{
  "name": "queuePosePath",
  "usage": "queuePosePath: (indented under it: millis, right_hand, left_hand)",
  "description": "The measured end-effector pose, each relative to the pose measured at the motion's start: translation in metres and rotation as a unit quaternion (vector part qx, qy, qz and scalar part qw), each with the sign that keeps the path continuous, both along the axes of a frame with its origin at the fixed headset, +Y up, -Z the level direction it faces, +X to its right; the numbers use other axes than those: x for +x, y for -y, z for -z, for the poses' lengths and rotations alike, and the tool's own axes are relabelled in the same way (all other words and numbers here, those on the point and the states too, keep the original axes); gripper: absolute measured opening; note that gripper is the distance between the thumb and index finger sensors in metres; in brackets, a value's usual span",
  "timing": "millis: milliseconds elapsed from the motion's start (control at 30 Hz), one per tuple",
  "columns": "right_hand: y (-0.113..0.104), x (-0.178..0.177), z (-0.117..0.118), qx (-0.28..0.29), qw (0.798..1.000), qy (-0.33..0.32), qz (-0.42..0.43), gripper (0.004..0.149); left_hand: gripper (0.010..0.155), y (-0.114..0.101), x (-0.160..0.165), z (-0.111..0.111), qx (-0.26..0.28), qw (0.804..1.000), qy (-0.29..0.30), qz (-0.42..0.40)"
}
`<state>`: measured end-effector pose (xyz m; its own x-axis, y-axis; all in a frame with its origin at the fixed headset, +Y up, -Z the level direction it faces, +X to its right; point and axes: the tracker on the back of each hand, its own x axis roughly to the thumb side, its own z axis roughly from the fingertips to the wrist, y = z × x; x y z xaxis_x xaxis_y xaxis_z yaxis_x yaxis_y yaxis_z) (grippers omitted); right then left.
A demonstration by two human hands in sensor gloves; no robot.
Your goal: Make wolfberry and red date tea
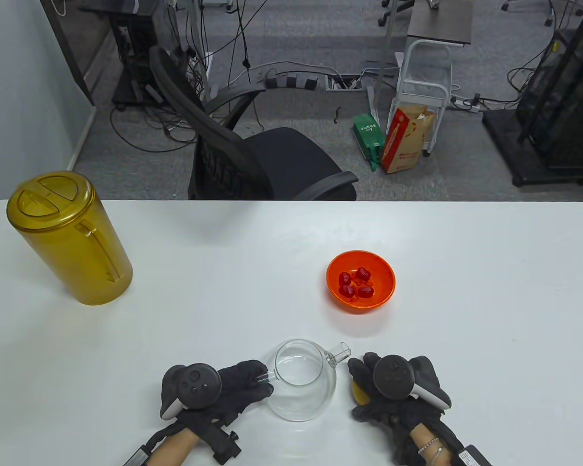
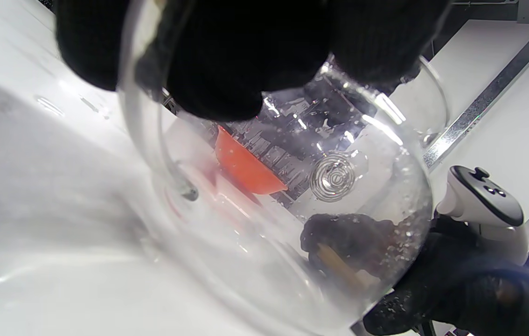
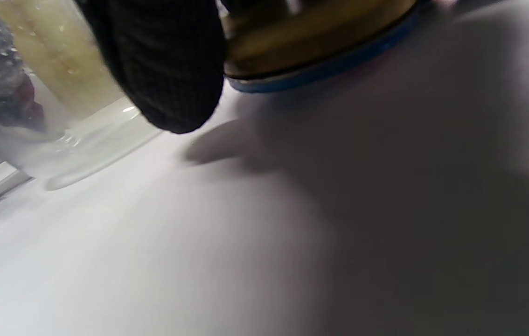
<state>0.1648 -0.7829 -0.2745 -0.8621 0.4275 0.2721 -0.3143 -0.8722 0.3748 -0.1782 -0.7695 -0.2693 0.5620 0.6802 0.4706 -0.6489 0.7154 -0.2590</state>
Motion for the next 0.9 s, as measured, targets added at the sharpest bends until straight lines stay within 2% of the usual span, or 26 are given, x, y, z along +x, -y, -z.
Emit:
queuePosePath:
  millis: [167, 300, 433, 533, 633, 733, 833, 900]
  right_hand:
    - [0.006, 0.000, 0.000, -0.004, 1.000, 0.001, -0.015, 0.090]
    - [0.008, 0.001, 0.001, -0.032, 0.999, 0.001, -0.016, 0.090]
    - [0.007, 0.003, 0.001, -0.043, 0.999, -0.001, -0.018, 0.090]
    - [-0.002, 0.010, 0.001, -0.030, 0.999, 0.019, 0.038, 0.085]
    - [-0.014, 0.018, 0.002, 0.000, 0.994, 0.050, 0.093, 0.078]
    - [-0.035, 0.028, 0.005, 0.050, 0.987, 0.081, 0.132, 0.076]
    - [-0.053, 0.037, 0.010, 0.084, 0.980, 0.112, 0.144, 0.074]
    - [-0.065, 0.042, 0.021, 0.087, 0.978, 0.123, 0.141, 0.074]
  left_hand:
    - [0.047, -0.001, 0.000, 0.000, 0.005, 1.000, 0.000, 0.005]
    - [0.047, -0.003, -0.001, -0.001, 0.028, 0.999, 0.002, 0.032]
    - [0.066, -0.012, -0.006, -0.003, 0.050, 0.997, 0.018, 0.059]
    - [0.073, -0.025, -0.010, -0.004, 0.038, 0.997, 0.018, 0.071]
    - [0.066, -0.042, -0.018, -0.006, 0.022, 0.995, 0.001, 0.099]
    - [0.071, -0.055, -0.029, -0.010, -0.007, 0.990, -0.025, 0.140]
    - [0.073, -0.053, -0.040, -0.013, -0.031, 0.985, -0.058, 0.161]
    - [0.073, -0.042, -0.045, -0.012, -0.042, 0.984, -0.075, 0.157]
